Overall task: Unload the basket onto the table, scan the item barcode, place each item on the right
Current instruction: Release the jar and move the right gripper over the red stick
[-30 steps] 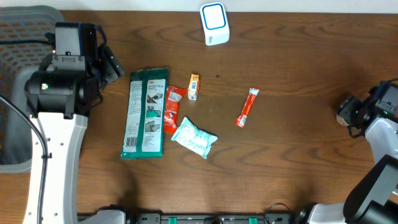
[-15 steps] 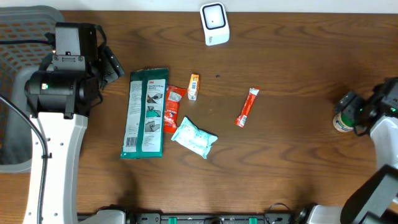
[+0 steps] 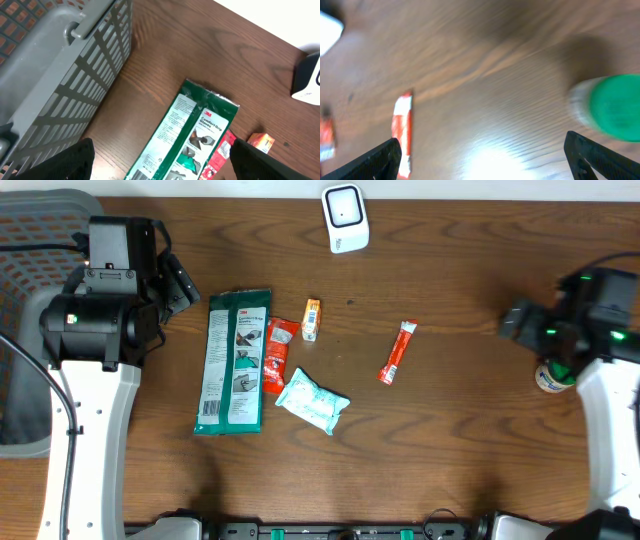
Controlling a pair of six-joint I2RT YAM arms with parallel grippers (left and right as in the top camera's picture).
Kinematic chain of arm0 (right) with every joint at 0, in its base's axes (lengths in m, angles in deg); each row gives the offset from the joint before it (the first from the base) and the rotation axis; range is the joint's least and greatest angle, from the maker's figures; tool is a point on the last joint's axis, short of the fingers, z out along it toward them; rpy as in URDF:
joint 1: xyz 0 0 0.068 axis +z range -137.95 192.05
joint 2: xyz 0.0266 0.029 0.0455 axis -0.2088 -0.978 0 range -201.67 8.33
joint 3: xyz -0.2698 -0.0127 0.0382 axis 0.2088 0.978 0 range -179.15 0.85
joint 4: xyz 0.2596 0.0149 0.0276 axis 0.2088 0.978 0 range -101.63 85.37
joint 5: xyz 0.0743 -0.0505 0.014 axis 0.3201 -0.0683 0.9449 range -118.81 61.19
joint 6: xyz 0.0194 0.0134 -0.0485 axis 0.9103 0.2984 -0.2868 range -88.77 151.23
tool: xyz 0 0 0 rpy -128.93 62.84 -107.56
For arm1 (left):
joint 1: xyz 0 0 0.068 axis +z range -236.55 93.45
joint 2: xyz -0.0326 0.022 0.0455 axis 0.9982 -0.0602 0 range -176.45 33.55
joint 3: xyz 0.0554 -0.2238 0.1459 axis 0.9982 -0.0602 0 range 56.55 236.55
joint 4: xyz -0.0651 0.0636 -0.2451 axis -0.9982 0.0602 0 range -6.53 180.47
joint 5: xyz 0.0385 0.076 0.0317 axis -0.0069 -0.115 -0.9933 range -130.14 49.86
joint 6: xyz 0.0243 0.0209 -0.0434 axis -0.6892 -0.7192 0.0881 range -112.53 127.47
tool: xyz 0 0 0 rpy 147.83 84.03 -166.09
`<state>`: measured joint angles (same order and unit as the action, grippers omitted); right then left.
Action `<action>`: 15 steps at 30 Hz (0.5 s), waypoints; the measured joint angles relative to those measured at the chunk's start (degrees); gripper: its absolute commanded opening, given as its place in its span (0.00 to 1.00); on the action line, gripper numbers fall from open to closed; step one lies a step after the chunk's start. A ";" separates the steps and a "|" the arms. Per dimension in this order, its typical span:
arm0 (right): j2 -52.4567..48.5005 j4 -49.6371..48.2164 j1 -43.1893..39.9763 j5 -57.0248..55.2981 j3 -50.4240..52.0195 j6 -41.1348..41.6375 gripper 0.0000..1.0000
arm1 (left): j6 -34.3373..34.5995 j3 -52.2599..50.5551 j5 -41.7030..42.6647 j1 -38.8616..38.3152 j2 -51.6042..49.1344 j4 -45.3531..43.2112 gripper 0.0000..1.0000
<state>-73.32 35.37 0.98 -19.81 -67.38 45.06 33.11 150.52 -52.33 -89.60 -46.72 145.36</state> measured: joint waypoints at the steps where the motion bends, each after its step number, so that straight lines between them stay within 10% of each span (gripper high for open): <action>1: -0.52 0.11 1.95 0.22 0.04 0.00 0.99 | 0.00 -0.02 -0.02 0.00 0.00 0.02 0.87; 5: -3.54 -1.84 9.49 1.29 0.11 0.00 0.99 | 0.00 0.00 -0.02 0.00 0.00 0.00 0.87; 15: -15.91 -14.64 26.51 0.22 0.15 4.98 0.64 | 0.00 0.00 -0.02 0.00 0.00 0.02 0.87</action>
<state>-89.23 20.73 27.49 -19.60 -67.22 50.04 33.11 150.52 -52.35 -89.60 -46.72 145.38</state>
